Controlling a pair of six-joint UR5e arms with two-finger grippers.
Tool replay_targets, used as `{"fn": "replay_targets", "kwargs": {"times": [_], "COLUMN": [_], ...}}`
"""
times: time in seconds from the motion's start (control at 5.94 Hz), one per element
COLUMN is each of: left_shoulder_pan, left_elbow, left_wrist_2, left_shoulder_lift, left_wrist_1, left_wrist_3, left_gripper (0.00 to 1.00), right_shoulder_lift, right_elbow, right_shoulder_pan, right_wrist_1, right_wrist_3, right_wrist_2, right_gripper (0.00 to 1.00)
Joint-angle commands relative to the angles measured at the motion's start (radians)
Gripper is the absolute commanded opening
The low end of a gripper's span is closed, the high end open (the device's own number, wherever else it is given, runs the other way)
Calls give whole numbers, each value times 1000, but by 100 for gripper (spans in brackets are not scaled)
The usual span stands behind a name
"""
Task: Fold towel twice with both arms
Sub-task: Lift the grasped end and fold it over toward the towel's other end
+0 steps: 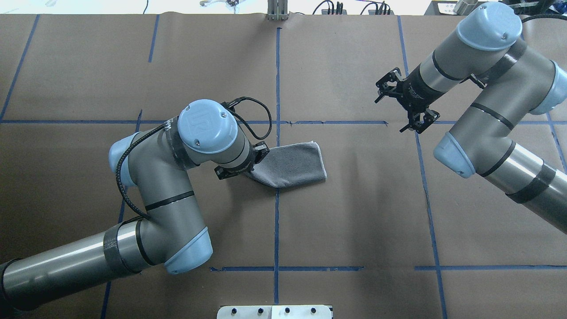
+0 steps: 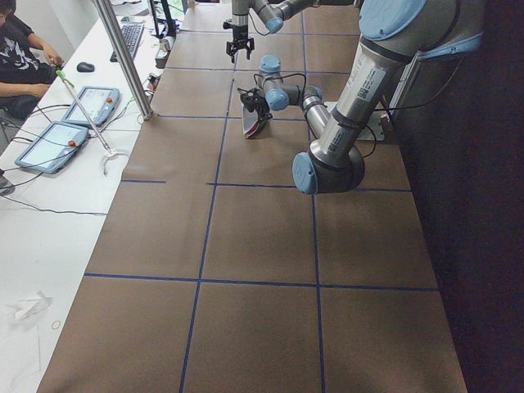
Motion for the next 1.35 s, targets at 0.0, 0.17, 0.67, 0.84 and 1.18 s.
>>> {"fn": "replay_targets", "kwargs": {"times": [0.0,0.17,0.67,0.84,1.18], "left_shoulder_pan": [41,67,130,160,164], "left_elbow": [29,91,254,312,410], "left_wrist_2": [82,135,251,307,314], "left_shoulder_lift": [-56,-108,-251,-301,-389], "left_wrist_1": [30,30,28,18,13], "left_wrist_3": [212,284,562,626,635], "left_gripper": [0,0,0,0,0], "right_shoulder_lift": [-1,-3,-18,-24,-58], "right_elbow": [1,1,2,7,47], "right_shoulder_pan": [6,11,14,16,16], "right_wrist_1": [0,0,0,0,0], "right_wrist_3": [0,0,0,0,0], "right_wrist_2": [2,5,11,13,14], "right_gripper": [100,100,100,100,100]}}
